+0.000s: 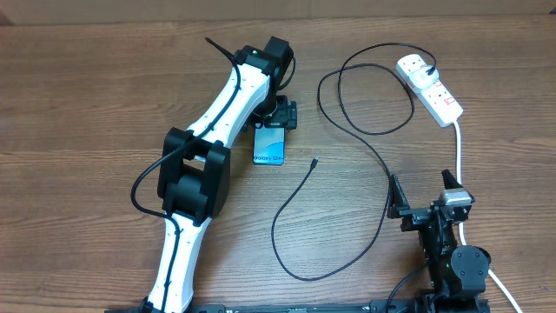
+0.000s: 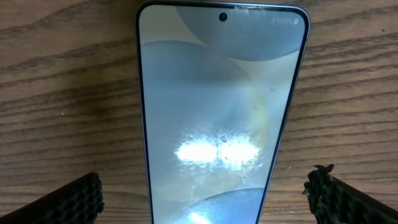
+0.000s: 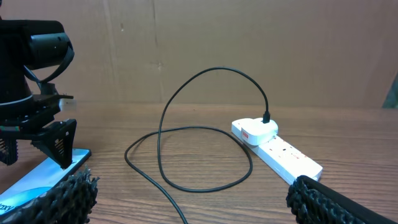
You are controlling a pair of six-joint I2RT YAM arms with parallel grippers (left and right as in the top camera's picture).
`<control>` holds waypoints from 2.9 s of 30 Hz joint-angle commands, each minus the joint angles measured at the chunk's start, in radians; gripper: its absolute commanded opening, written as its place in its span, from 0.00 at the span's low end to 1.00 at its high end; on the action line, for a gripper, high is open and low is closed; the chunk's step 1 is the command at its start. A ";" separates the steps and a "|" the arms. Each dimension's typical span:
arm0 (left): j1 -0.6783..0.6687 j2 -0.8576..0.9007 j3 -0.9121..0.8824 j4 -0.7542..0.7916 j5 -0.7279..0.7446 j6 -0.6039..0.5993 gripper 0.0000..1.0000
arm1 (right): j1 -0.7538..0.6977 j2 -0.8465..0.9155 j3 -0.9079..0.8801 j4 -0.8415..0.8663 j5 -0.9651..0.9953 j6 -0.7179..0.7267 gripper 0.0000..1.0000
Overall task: Plug charger to phone and switch on socket
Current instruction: 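Lower the open left gripper down around the phone's sides, then close the left gripper on the phone's long edges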
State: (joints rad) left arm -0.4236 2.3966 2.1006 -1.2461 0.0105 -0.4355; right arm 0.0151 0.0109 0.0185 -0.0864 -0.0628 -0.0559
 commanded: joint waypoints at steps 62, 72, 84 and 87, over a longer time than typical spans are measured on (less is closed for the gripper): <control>-0.035 0.020 -0.136 0.099 -0.021 0.002 1.00 | 0.006 -0.008 -0.010 0.006 0.009 -0.004 1.00; -0.031 0.020 -0.136 0.089 -0.066 0.001 1.00 | 0.006 -0.008 -0.010 0.006 0.009 -0.004 1.00; -0.013 0.020 -0.138 0.089 -0.043 0.002 1.00 | 0.006 -0.008 -0.010 0.006 0.009 -0.004 1.00; -0.013 0.020 -0.148 0.096 -0.043 0.002 1.00 | 0.006 -0.008 -0.010 0.006 0.009 -0.004 1.00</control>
State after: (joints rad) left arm -0.4465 2.4004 1.9873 -1.1473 -0.0029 -0.4355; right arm 0.0151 0.0109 0.0185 -0.0868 -0.0624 -0.0563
